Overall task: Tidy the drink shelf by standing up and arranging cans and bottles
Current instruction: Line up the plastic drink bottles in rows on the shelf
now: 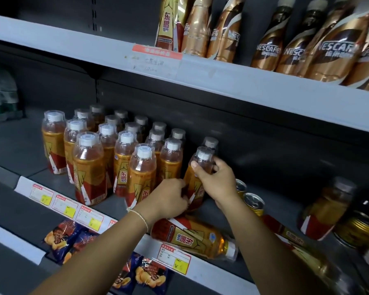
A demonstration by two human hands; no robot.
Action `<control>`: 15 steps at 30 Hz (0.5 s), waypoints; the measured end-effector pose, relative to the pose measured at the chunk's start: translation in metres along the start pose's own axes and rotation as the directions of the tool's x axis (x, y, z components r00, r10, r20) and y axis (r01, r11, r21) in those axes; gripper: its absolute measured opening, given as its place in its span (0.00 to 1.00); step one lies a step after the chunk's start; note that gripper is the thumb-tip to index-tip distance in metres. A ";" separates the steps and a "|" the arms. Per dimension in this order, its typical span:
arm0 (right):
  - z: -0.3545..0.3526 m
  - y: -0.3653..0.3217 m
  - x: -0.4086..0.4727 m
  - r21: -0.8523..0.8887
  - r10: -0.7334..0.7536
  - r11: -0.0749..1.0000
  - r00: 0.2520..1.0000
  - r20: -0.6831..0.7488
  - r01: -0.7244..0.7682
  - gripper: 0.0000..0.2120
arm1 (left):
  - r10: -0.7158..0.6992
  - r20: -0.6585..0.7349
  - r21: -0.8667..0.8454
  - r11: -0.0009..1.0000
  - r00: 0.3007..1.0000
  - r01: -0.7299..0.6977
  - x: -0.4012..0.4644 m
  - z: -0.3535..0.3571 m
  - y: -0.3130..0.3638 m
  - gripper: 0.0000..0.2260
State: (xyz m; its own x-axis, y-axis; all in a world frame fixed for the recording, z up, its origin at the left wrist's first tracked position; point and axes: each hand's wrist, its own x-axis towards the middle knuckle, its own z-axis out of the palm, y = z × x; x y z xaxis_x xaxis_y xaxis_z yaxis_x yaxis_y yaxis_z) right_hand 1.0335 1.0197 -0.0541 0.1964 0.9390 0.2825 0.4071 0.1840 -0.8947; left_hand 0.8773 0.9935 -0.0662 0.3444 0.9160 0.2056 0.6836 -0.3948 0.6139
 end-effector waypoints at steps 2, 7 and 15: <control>-0.010 -0.001 -0.001 0.049 0.045 0.998 0.998 0.045 -0.047 0.21 | 0.002 -0.011 0.030 1.000 1.000 -0.002 -0.001 0.000 0.004 0.09; -0.055 -0.005 -0.006 0.026 0.064 0.998 0.998 0.002 -0.064 0.29 | 0.036 -0.075 0.105 0.994 0.997 -0.028 0.001 0.008 0.021 0.06; -0.117 0.023 -0.021 -0.749 0.243 0.635 0.969 -0.037 -0.188 0.39 | -0.029 0.090 -0.101 0.994 0.995 0.038 0.017 0.050 0.064 0.20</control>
State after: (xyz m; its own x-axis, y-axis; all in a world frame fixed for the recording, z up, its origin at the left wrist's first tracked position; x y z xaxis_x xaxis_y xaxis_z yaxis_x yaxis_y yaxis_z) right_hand 1.1430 0.9699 -0.0402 0.3223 0.9441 0.0695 0.8900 -0.2772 -0.3621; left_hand 0.9589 0.9806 -0.0613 0.3810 0.9170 0.1178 0.6281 -0.3503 0.6948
